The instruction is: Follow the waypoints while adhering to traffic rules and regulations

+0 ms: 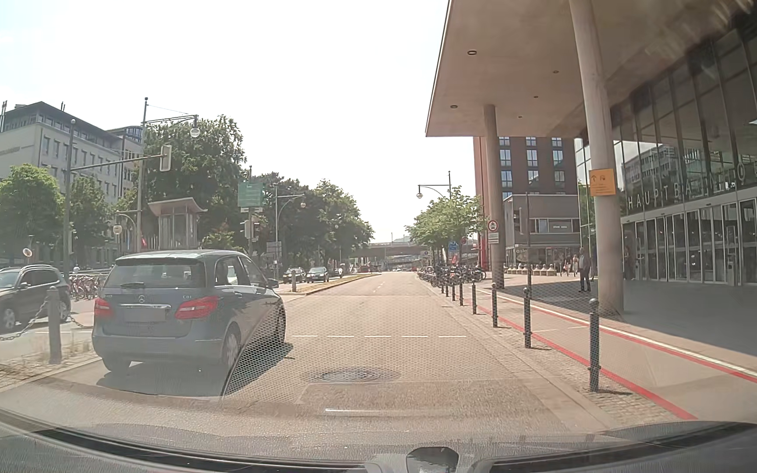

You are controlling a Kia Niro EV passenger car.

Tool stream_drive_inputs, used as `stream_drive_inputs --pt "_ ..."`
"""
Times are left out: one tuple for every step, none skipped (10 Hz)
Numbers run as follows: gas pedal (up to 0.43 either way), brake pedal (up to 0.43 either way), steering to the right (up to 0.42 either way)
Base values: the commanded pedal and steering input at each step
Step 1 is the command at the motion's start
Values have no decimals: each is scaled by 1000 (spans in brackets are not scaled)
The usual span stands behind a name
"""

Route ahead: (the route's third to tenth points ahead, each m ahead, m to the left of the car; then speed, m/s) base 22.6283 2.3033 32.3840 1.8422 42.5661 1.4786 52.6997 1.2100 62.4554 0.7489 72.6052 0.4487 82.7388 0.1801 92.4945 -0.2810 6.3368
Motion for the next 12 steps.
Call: stream_drive_inputs --pt "248 0 1" --pt "228 0 1" --pt "220 0 1" --pt "220 0 1" --pt "209 0 1" --pt "209 0 1" --pt "209 0 1" --pt "209 0 1" --pt "197 0 1" --pt "197 0 0" --pt "197 0 -4" --pt "197 0 -4"
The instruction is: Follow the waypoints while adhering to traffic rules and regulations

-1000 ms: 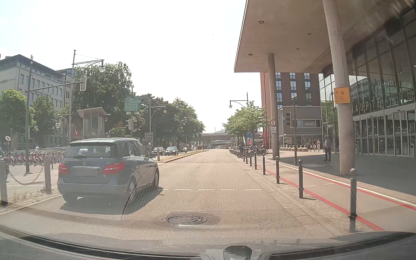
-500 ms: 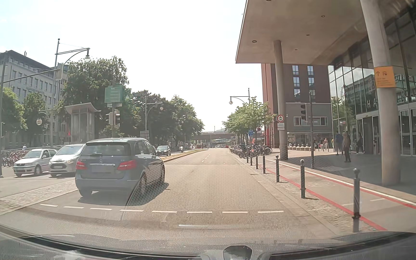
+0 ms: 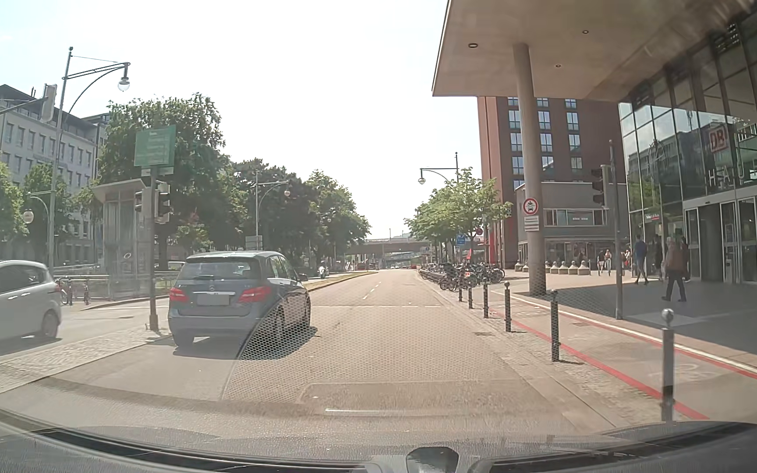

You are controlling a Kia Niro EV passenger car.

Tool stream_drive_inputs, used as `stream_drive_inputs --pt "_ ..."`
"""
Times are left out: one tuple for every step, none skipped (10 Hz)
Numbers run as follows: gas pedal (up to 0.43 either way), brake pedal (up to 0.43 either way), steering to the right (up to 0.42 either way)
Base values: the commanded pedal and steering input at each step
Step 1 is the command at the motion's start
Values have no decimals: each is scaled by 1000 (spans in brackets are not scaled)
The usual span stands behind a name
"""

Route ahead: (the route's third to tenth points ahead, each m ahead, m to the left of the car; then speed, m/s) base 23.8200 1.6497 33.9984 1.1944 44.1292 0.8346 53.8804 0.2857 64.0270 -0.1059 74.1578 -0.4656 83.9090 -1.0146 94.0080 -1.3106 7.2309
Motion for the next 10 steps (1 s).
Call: stream_drive_inputs --pt "189 0 -1" --pt "189 0 0" --pt "189 0 -1" --pt "189 0 -3" --pt "189 0 -3" --pt "189 0 -2" --pt "189 0 -2" --pt "189 0 -2" --pt "189 0 -2" --pt "189 0 -2"
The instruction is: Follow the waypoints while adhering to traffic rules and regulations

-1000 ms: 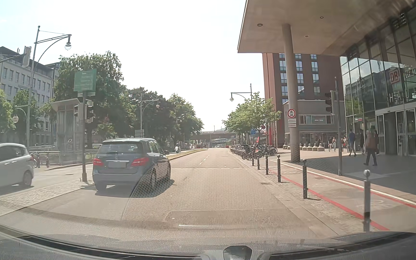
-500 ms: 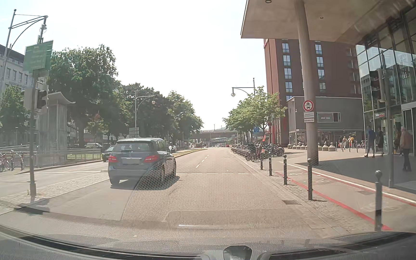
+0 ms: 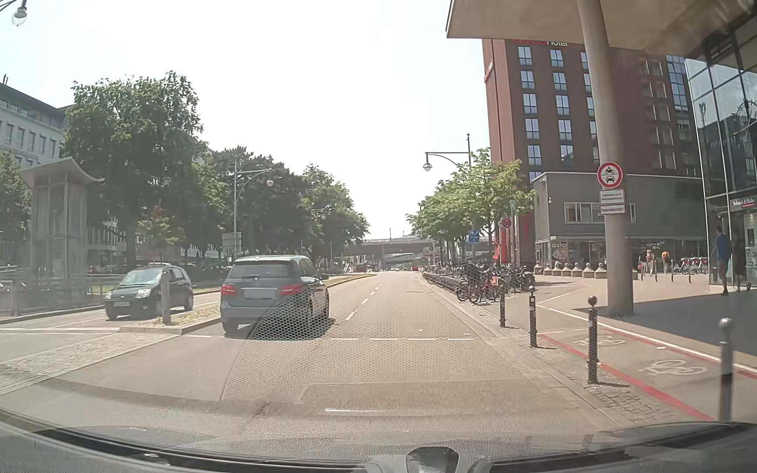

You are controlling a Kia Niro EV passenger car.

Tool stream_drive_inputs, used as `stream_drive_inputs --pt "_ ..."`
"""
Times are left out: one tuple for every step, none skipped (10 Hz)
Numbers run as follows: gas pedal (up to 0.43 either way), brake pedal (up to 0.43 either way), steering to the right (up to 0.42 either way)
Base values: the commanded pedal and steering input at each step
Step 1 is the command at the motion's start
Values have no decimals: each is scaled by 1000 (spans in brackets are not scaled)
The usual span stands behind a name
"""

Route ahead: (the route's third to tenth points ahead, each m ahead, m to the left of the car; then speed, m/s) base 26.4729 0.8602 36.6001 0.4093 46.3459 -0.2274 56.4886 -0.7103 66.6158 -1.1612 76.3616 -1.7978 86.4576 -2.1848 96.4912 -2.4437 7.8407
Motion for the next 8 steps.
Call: stream_drive_inputs --pt "189 0 -1" --pt "189 0 -1" --pt "189 0 -1" --pt "189 0 -1" --pt "189 0 -1" --pt "189 0 0" --pt "189 0 1" --pt "189 0 1"
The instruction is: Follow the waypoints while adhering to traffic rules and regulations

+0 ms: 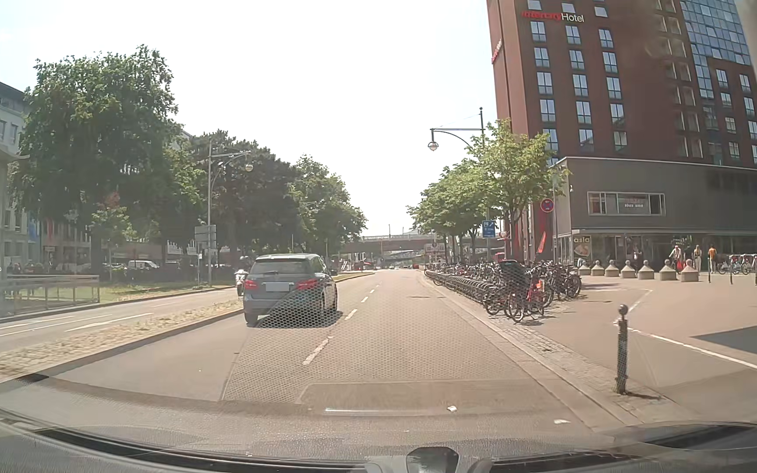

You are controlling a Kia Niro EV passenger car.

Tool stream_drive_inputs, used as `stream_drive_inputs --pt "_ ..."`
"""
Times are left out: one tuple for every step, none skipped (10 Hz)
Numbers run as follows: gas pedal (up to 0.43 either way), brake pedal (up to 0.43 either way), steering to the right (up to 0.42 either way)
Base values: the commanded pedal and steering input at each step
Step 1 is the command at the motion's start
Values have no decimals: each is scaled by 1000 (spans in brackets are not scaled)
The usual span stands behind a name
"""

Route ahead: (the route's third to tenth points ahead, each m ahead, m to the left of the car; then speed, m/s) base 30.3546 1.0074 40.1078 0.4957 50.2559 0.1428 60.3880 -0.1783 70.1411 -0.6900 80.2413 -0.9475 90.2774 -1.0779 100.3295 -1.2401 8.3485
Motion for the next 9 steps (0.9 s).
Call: stream_drive_inputs --pt "189 0 1" --pt "189 0 1" --pt "189 0 1" --pt "189 0 1" --pt "189 0 1" --pt "189 0 1" --pt "189 0 1" --pt "177 0 1" --pt "177 0 1"
